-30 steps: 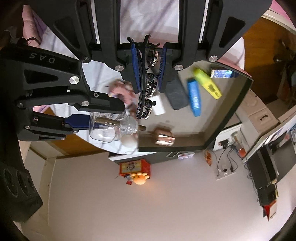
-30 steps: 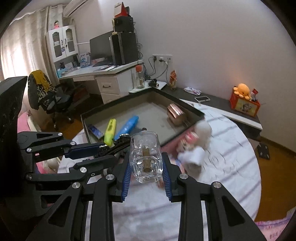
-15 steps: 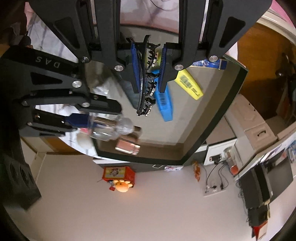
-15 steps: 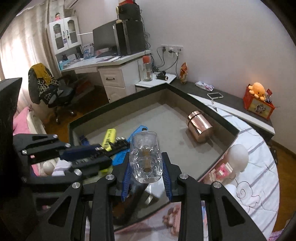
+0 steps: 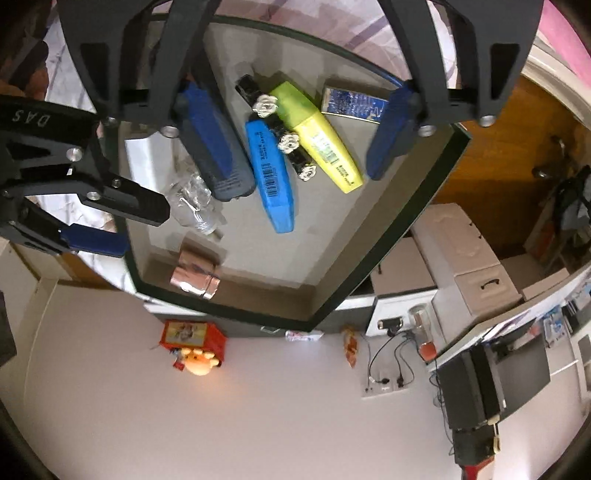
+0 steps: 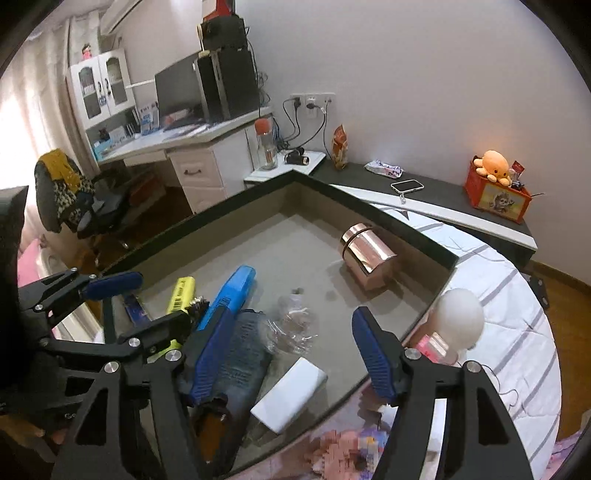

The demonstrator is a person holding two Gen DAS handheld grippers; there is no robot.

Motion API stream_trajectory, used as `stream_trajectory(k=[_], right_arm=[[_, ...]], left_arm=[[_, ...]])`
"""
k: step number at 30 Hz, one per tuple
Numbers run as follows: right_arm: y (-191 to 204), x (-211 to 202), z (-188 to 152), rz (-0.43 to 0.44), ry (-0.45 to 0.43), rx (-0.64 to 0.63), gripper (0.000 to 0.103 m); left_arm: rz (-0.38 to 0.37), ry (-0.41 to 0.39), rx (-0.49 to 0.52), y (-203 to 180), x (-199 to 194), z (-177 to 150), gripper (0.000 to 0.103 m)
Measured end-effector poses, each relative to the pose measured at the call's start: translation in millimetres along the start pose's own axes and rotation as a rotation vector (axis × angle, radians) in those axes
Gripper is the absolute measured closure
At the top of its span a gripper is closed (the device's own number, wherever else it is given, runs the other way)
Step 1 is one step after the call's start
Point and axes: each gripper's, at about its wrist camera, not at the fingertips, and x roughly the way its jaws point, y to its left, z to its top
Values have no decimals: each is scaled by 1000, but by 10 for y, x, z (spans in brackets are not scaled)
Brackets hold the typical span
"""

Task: Organize rigid objects
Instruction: 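Carry the glass bottle and hair clip into the pink box and release both, then withdraw both open grippers up out of the pink box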

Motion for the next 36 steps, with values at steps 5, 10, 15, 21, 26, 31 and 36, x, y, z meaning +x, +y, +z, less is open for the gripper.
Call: stream_trajectory(k=[5,10,15,21,26,31,36], right_arm=[[-7,-244,-69,-11,-29,11,28],[-65,-578,-232,-45,-59,29,25],[-209,-918,-468,-93,-86,71,24],[-394,-1212,-822,-115,-86,142,24],[-547,-1349,-1109,-126,-72,197,24],[-669,-1360,-1275,-127,-57,229,24],[-815,-1240,-1318,-121,-44,251,24]], left_arm=[[24,-10,20,-64,-177,-77,10],[45,-17,26,-121,-361,-204,6],[91,-28,12,-159,-562,-372,2],[96,-24,18,-220,-788,-638,1],[67,6,8,-208,-895,-862,1],[90,28,8,-184,-881,-913,1],[82,43,6,-124,-733,-824,1]])
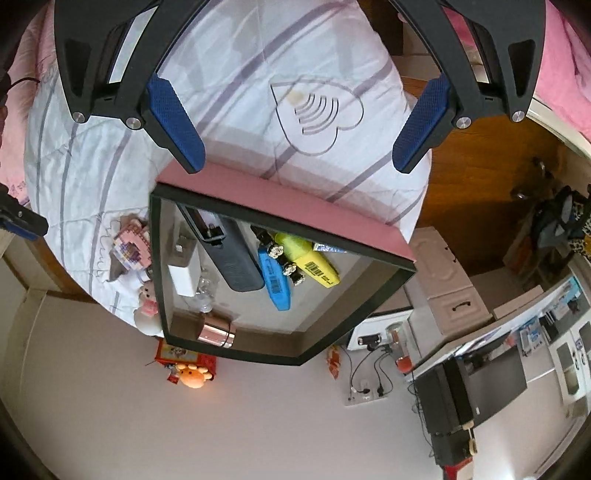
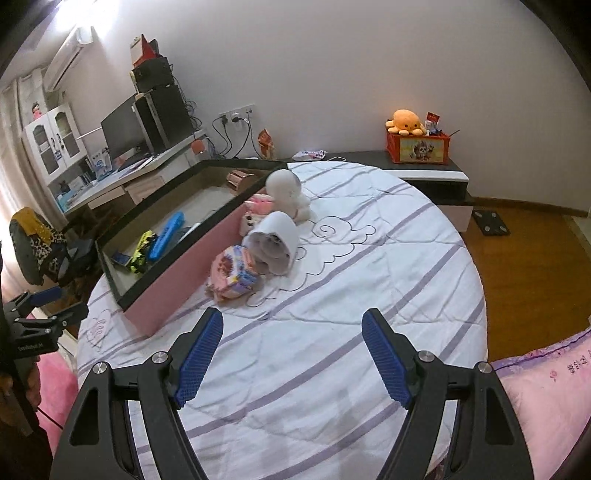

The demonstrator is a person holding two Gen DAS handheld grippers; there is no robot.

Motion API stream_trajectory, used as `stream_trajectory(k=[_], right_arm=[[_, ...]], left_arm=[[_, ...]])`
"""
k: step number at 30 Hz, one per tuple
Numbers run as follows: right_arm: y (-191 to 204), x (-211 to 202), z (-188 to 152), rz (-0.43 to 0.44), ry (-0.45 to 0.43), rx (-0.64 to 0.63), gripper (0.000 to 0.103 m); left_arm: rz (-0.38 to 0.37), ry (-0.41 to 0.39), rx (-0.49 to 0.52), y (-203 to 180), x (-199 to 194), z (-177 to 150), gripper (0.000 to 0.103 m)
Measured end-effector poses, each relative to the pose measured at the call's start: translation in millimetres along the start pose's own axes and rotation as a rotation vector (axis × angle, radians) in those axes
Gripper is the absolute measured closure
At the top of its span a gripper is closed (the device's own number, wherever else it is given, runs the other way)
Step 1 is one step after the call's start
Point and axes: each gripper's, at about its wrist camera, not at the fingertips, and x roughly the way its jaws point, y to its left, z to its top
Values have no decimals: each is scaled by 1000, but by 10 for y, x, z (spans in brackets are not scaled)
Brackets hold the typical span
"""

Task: Organize rigid objects
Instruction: 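Withdraw both open grippers up out of the pink box, then move the right gripper toward the white doll while the left approaches the box rim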

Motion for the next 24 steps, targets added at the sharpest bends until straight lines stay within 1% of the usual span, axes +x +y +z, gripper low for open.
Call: stream_trajectory(k=[3,5,7,9,11,13,14,15,16,17,18,19,21,22,23,24], right_arm=[[-77,123,59,10,6,6,24],[-134,226,113,4,10,4,24],[-195,344,189,4,11,10,24],[-258,477,288,9,22,15,24],[-277,569,398,7,27,14,24],[-268,660,526,11,38,-5,24],[-264,706,578,8,48,-14,24],[-262,778,633,3,72,-20,24],[-264,841,671,-2,95,-16,24],[-270,893,699,1,116,-16,24],[-268,985,726,6,163,-25,24],[-285,1021,750,2,176,-13,23],[-346,1051,805,9,195,22,23],[-362,1083,836,-2,220,29,23],[-359,1095,859,-31,238,31,23],[-351,1095,868,-32,249,26,23]], left_arm=[[6,-11,3,61,117,135,1],[6,-19,-15,142,222,259,1],[9,-10,-40,262,380,409,1],[39,15,-60,392,553,558,1],[51,30,-82,514,677,681,1],[67,64,-112,657,811,840,1],[59,70,-114,704,866,905,1],[66,89,-116,745,927,958,1],[87,123,-124,808,1017,1012,1],[88,141,-126,836,1074,1050,1],[82,172,-130,875,1145,1090,1],[78,201,-135,885,1193,1121,1],[63,233,-139,905,1270,1212,1],[71,253,-137,902,1311,1261,1],[76,267,-134,899,1337,1310,1],[64,276,-127,896,1367,1358,1]])
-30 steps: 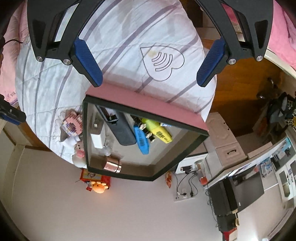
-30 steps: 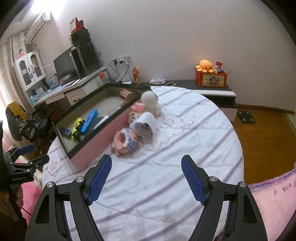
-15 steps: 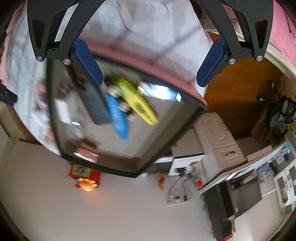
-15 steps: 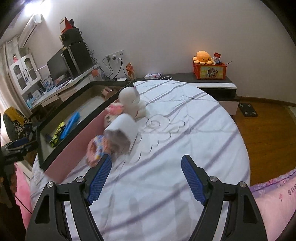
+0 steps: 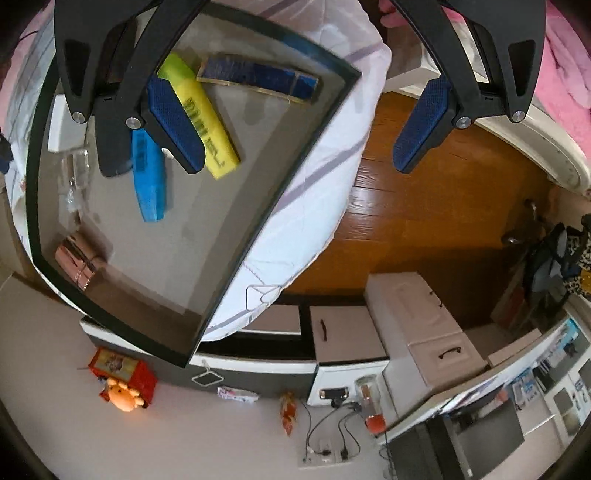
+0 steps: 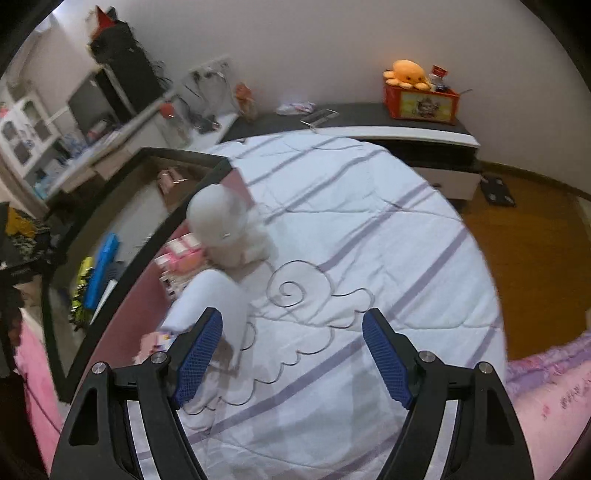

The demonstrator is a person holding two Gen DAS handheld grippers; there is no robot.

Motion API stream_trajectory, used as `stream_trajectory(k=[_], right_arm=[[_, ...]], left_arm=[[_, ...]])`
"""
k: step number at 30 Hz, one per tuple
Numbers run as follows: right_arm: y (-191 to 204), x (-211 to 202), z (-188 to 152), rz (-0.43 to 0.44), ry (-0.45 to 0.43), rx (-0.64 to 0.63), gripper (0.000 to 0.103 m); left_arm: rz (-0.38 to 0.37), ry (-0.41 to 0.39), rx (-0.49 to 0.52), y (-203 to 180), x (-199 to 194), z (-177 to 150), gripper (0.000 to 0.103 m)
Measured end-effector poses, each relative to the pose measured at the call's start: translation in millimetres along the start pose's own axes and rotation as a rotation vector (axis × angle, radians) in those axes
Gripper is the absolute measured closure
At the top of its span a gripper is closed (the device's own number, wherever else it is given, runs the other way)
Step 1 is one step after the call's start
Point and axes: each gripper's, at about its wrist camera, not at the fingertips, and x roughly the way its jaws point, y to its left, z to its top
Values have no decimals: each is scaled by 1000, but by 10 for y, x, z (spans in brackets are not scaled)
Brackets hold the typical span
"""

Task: Organize rigid objects
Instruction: 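Move the right gripper toward the white doll while the left approaches the box rim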

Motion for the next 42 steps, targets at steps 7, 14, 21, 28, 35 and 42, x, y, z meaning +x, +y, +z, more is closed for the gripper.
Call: stream_trajectory(k=[7,14,21,28,35,42], right_arm=[[54,-83,10,20,47,-4,23],[140,-205,-53,15,-24,-12,23],[273,-383,-427,-11,-166,-32,23],[414,-689,-783,-13,-229,-22,23],[406,-775,-862,-5,-228,-36,23],[353,-696,-806,-5,-240,-22,23]], left_arm=[[9,55,23,46,38,-54,1],[-4,-21,-33,231,-102,-229,1],[-39,-126,-51,232,-274,-737,1],[-108,-171,-129,330,-461,-995,0],[-67,-189,-189,409,-505,-852,0],[-38,-242,-39,215,-459,-594,1]])
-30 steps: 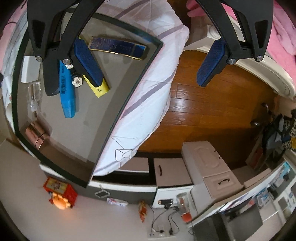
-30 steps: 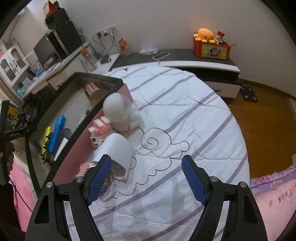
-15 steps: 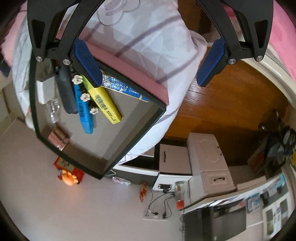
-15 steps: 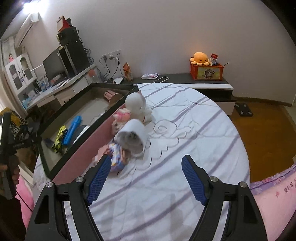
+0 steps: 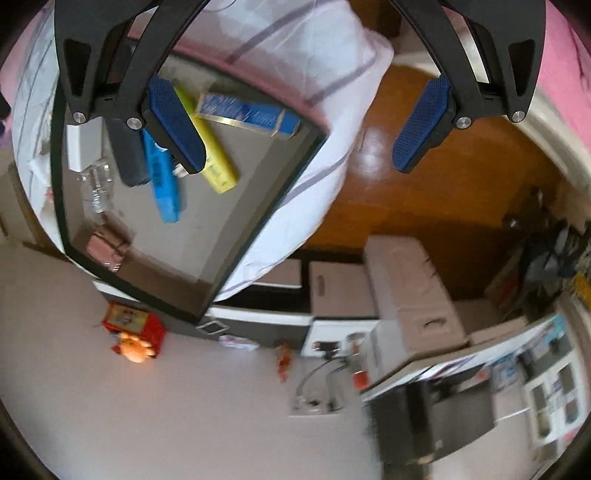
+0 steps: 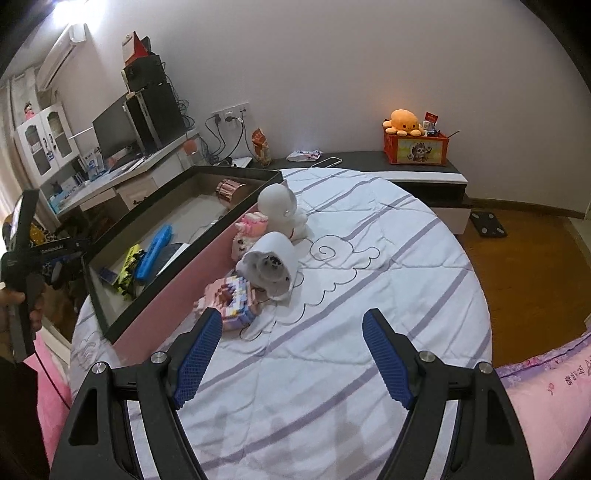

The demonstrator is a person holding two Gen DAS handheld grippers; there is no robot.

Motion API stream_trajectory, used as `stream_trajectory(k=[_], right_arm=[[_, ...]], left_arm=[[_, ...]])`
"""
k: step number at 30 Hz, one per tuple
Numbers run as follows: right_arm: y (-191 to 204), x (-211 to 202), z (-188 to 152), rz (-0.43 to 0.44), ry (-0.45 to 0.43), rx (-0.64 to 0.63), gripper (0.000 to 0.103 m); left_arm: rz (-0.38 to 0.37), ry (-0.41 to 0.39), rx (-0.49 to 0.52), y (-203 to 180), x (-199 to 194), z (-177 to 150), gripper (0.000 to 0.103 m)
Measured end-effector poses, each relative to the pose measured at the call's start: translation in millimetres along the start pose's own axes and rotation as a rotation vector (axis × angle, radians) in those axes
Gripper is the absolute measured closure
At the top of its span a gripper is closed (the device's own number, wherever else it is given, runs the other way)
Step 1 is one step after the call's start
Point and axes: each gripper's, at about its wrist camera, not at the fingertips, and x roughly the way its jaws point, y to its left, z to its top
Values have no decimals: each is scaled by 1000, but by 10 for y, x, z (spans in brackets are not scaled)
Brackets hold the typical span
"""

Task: Organize rigid objects
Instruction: 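Move the right gripper toward the white doll while the left approaches the box rim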

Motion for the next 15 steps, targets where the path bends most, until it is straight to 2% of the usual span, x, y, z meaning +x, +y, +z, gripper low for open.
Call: stream_trajectory(k=[5,9,11,15], right_arm=[[-85,211,145,-19,1,14,23],[-185,403,323,-30,10,22,23],[-222,520,414,-37,23,21,23],[-254,691,542,-13,32,28,23]], left_arm=[[7,21,48,-78,186,186,4],[-35,52,54,-80,353,329,13],[-35,75,66,-103,466,397,24],[-60,120,83,-175,661,467,26]])
